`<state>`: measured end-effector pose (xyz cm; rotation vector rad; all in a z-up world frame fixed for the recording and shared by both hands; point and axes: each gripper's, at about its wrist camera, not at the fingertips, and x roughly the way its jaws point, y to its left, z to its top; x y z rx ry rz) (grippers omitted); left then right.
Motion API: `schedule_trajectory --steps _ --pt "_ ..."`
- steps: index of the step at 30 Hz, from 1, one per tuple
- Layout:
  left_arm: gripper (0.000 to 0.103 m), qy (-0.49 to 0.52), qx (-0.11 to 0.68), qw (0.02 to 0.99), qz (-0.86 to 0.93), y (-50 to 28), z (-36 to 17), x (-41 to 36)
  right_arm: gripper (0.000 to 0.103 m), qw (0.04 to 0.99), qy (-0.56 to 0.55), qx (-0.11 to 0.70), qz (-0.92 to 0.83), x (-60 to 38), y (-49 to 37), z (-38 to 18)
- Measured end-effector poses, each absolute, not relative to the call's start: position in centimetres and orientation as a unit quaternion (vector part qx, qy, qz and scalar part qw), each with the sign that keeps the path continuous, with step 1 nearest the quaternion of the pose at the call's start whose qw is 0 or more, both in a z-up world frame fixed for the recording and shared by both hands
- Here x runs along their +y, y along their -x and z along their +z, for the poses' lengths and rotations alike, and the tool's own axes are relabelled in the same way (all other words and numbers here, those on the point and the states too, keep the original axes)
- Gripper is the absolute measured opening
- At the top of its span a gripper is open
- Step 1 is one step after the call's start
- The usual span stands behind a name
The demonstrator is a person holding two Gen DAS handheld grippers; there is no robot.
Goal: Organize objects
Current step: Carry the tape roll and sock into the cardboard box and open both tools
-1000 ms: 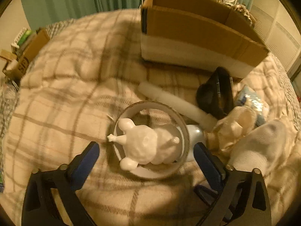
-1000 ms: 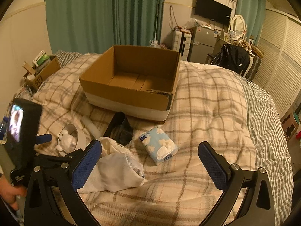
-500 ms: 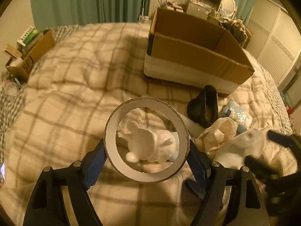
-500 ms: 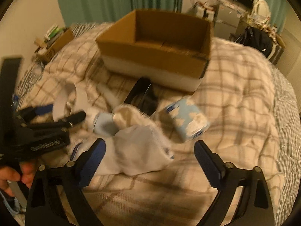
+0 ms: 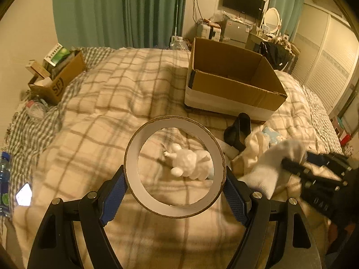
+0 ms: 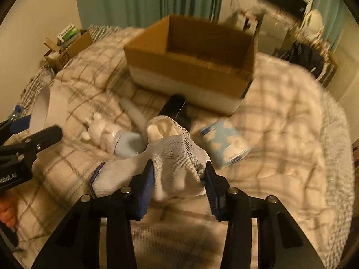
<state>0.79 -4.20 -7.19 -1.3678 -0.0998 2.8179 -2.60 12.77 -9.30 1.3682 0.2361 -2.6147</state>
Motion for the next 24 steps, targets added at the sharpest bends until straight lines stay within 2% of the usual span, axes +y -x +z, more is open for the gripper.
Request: schedule_trajectory --steps 12,19,24 --pt "0.082 0.375 0.003 0.036 0.926 -1.6 0.2 -2.4 0.038 0.075 -0.349 0.093 -0.930 13.9 -0.5 0.7" --pt "0.082 0.350 0.011 0.070 0.934 3.8 4.9 0.1 0.038 0.054 -0.296 0.111 -0.947 15.8 3.1 8.5" --pt "0.082 0.352 0.032 0.058 0.934 10.2 6.1 1.7 0.038 0.043 -0.288 0.113 -0.950 16.5 8.6 10.6"
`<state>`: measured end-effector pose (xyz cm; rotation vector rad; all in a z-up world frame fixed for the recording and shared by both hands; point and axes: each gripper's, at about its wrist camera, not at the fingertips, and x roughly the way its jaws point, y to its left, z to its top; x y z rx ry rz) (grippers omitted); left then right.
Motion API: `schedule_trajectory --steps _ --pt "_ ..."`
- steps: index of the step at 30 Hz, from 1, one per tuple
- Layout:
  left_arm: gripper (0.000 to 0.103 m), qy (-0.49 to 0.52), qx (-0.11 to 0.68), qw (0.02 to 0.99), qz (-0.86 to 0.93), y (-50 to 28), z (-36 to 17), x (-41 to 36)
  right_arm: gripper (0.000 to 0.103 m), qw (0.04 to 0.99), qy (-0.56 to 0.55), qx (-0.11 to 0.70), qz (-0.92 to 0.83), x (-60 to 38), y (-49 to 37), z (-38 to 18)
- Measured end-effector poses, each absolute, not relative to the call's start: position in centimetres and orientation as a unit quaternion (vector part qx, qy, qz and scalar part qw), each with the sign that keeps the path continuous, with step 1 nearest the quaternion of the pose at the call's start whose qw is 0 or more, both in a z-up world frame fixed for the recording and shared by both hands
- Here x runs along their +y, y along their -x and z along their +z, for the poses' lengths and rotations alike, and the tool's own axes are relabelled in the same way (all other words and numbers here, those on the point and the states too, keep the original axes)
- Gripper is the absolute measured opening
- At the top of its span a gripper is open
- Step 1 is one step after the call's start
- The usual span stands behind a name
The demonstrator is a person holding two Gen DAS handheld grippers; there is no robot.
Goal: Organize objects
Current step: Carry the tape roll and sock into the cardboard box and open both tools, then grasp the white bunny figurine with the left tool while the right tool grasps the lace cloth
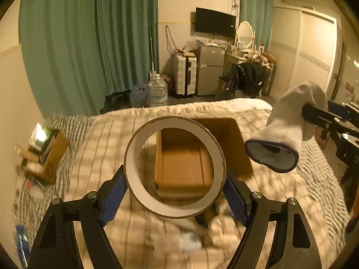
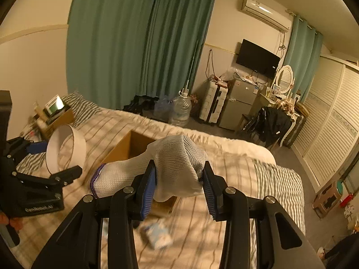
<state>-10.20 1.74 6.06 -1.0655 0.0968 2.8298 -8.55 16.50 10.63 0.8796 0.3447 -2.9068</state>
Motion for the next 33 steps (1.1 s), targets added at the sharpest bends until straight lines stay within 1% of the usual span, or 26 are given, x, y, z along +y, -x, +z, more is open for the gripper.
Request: schedule_trajectory --steps 4,8,12,14,15,16,17,18,23,30,33 --pt "0.082 0.357 0.031 0.052 0.932 15.4 5.3 2.3 0.038 0.033 -0.294 0.112 -0.948 16.5 14.3 9.2" --pt "0.082 0.374 0.044 0.061 0.924 19.5 2.1 3.1 0.035 0.040 -0.317 0.107 -0.941 16.1 19.0 5.4" --pt "0.082 0.392 0.052 0.078 0.915 21.6 -1.3 3.7 0.035 0.057 -0.343 0.084 -0.934 16.6 22.3 1.2" --pt "0.084 0.393 0.052 0.084 0.914 22.0 -2.4 3.7 0.038 0.061 -0.347 0.070 -0.933 17.0 23.2 -0.3" --pt "0.084 0.392 0.051 0.088 0.914 22.1 -2.8 3.8 0.043 0.061 -0.342 0.062 -0.936 17.4 23.3 -0.7" --pt "0.088 0.391 0.051 0.089 0.915 22.1 -3.0 3.6 0.053 0.061 -0.338 0.052 -0.938 18.0 23.3 -1.0" --pt "0.098 0.389 0.053 0.086 0.916 22.1 -3.1 3.6 0.062 0.058 -0.339 0.035 -0.938 18.6 23.4 -1.3" --pt "0.102 0.385 0.053 0.081 0.918 21.9 -3.0 3.4 0.075 0.054 -0.340 0.025 -0.939 18.8 23.5 -1.4" --pt "0.103 0.367 0.045 0.074 0.926 19.9 -0.9 2.0 0.077 0.043 -0.324 -0.008 -0.945 20.9 21.3 1.0" --pt "0.103 0.337 0.046 0.048 0.939 14.1 4.3 -0.2 0.081 0.020 -0.299 0.009 -0.954 21.2 13.9 8.0" --pt "0.103 0.336 0.038 0.041 0.940 11.3 5.4 -1.1 0.084 0.017 -0.302 0.024 -0.953 20.6 10.8 9.8"
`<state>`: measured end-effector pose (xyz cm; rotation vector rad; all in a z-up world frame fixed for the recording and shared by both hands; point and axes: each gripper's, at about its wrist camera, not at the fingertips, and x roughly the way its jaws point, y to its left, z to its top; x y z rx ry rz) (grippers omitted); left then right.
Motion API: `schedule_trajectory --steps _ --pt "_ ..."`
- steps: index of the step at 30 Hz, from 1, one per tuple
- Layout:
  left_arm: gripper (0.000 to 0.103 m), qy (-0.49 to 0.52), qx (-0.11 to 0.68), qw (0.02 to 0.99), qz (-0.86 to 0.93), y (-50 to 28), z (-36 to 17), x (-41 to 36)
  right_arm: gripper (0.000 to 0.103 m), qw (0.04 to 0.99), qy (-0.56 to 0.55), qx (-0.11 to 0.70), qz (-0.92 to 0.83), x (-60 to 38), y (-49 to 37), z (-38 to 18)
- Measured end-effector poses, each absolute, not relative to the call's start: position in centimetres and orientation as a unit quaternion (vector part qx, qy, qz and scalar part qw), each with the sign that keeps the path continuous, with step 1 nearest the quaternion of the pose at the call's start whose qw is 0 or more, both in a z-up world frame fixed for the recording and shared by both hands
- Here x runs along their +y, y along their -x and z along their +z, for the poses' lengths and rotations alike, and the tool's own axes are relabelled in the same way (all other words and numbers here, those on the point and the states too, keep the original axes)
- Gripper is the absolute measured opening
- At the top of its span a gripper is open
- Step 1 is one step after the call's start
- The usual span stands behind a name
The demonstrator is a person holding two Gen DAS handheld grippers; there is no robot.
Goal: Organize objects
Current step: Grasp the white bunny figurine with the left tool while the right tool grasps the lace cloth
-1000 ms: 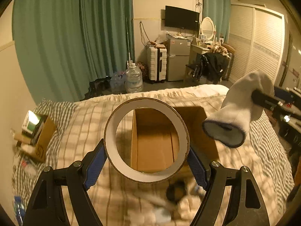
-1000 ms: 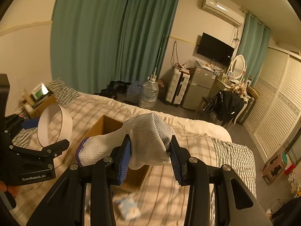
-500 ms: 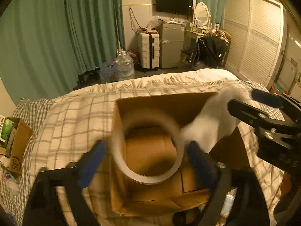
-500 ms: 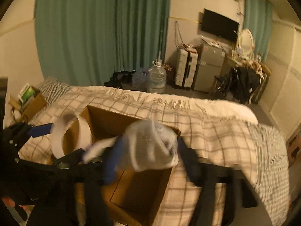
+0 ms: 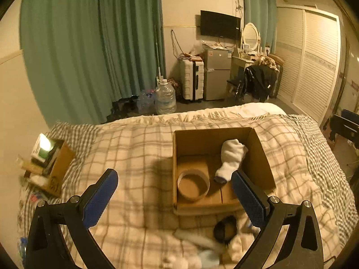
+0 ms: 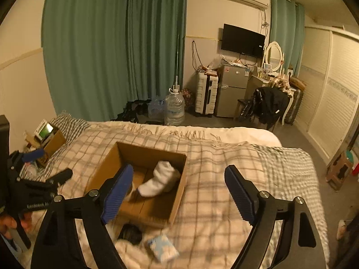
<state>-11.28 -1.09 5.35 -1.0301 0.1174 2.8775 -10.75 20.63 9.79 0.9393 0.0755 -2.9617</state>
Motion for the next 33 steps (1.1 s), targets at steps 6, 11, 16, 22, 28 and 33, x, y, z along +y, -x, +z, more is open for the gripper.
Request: schedule_trajectory --steps 6,11,16,22,28,33 --pt "0.103 0.358 0.018 0.018 0.933 7.3 3.4 -3.4 0.087 0.024 -0.312 0.062 -0.948 18.4 4.9 9.5" --pt "0.103 0.382 -0.002 -0.003 0.924 5.0 -0.9 -4.6 0.087 0.035 -0.335 0.056 -0.940 16.8 3.2 4.6" --pt "0.103 0.411 -0.002 -0.021 0.911 4.2 -6.5 -4.5 0.087 0.045 -0.384 0.064 -0.920 14.6 4.2 -3.1" --pt "0.103 0.450 0.041 -0.020 0.892 4.7 -11.5 -2.7 0.087 0.070 -0.477 0.060 -0.874 13.5 7.1 -10.6" --pt "0.103 0.498 0.060 0.004 0.865 5.7 -14.7 -1.5 0.084 0.093 -0.521 0.058 -0.847 12.2 8.6 -13.9" --pt "0.103 0.522 0.053 0.012 0.851 6.6 -16.1 -1.4 0.046 0.104 -0.550 0.037 -0.828 12.6 9.7 -15.6"
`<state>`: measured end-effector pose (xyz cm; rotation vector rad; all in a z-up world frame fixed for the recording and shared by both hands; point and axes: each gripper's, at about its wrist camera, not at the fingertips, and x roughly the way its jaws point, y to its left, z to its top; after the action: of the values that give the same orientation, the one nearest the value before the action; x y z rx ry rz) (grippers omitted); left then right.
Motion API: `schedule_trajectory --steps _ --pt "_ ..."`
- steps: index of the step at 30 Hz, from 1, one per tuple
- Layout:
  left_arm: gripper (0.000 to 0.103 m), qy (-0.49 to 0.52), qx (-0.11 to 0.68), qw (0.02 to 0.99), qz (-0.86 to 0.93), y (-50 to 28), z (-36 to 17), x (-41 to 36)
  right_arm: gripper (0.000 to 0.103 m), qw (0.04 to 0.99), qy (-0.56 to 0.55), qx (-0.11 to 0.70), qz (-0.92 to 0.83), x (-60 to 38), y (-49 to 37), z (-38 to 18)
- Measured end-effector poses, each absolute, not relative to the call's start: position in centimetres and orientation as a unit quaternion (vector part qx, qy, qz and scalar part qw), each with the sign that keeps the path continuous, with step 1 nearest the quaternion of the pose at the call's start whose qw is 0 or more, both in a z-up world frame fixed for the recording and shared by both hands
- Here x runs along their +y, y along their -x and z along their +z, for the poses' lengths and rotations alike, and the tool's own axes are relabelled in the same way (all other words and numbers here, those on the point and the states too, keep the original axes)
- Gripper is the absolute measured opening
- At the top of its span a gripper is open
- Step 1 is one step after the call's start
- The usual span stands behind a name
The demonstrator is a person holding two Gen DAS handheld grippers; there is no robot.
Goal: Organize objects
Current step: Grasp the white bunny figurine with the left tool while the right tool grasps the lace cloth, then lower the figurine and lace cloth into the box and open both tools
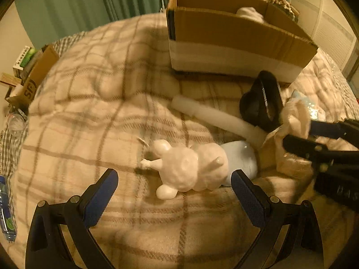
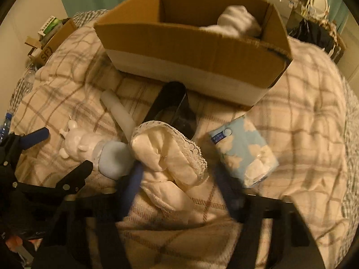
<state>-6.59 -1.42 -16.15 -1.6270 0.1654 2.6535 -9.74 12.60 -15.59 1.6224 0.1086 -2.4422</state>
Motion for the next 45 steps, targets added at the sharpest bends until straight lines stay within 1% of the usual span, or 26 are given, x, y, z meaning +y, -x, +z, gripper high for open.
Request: schedule_trajectory --steps 1,2,4,6,7,10,19,29,41,45 --pt "0.103 0.528 0.049 0.013 0.848 6.9 -16.4 -1.5 0.035 0.107 -0.554 0.029 -0.825 12.8 9.9 -15.8" --pt "0.103 0.532 0.045 0.013 0.845 7.1 -16.7 -1.6 0.031 0.109 -0.557 0.025 -0.823 12.9 9.9 -16.0" --pt "0.102 0.539 0.036 0.019 0.841 7.5 -17.1 -1.6 0.019 0.112 -0.555 0.020 -0.824 13.0 9.9 -16.0" --pt "0.093 0.543 0.028 0.024 0.839 7.8 -17.4 -1.6 0.015 0.113 -0.550 0.019 -0.827 12.9 9.8 -15.6" --pt "0.082 0.544 0.025 0.028 0.838 7.9 -17.4 -1.5 0.014 0.112 -0.546 0.018 -0.830 13.0 9.7 -15.4" --pt "0.067 0.541 0.011 0.043 0.840 7.5 -17.1 -1.6 0.013 0.110 -0.536 0.015 -0.837 13.1 9.4 -14.9" --pt "0.067 0.491 -0.006 0.037 0.870 4.2 -13.4 -1.7 0.013 0.109 -0.485 0.014 -0.867 13.4 7.1 -11.7" --pt "0.067 0.445 -0.009 0.025 0.895 2.3 -9.2 -2.6 0.013 0.125 -0.418 0.028 -0.899 13.5 4.1 -6.3" --pt "0.067 0.388 0.013 0.047 0.920 4.2 -2.3 -1.9 0.013 0.139 -0.342 0.062 -0.927 13.7 3.6 2.0" --pt "0.067 0.373 0.013 0.056 0.926 6.2 -0.2 -1.5 0.013 0.144 -0.321 0.049 -0.935 14.4 4.9 4.4"
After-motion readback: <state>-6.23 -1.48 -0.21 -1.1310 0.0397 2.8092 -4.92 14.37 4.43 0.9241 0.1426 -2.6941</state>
